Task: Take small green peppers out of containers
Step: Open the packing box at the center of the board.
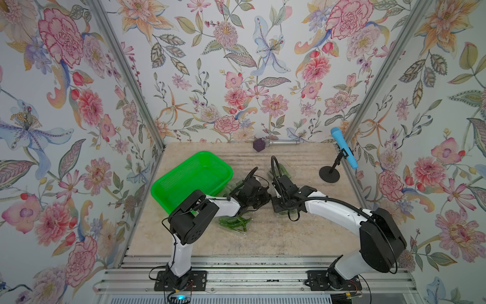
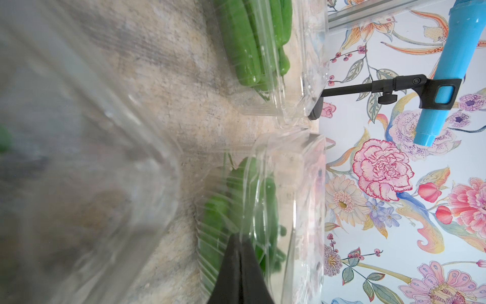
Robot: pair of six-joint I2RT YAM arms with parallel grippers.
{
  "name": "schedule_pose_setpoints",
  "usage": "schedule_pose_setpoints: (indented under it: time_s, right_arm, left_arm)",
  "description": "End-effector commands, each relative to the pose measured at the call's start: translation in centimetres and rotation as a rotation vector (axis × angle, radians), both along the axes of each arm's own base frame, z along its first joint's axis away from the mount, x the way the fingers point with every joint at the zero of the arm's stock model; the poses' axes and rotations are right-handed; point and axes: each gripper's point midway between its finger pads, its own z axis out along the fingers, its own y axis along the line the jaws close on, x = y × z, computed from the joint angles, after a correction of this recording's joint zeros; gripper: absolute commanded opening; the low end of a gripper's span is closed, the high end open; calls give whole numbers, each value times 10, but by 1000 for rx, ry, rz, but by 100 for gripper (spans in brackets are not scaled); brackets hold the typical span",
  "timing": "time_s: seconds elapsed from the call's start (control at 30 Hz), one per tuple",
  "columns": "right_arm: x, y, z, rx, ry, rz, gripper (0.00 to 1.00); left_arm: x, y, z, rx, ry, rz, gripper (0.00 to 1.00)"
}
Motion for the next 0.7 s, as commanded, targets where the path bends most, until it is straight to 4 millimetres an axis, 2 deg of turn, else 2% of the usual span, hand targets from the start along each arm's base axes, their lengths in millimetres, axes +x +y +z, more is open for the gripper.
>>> schedule_pose_setpoints:
  time_s: [0.0,0.3,0.67]
  right_arm:
    - [3,-31,5,-40,-2,-64,0]
    - [14,-56,24,-27,-45,-122,0]
    - [17,-55,31,-4,-58,-134,0]
  left_arm:
    - [-9,14,-24,48,73,5,0]
    - [-12,17,-32,68,84,1,0]
    - [-11,16,-32,73,77,-9,0]
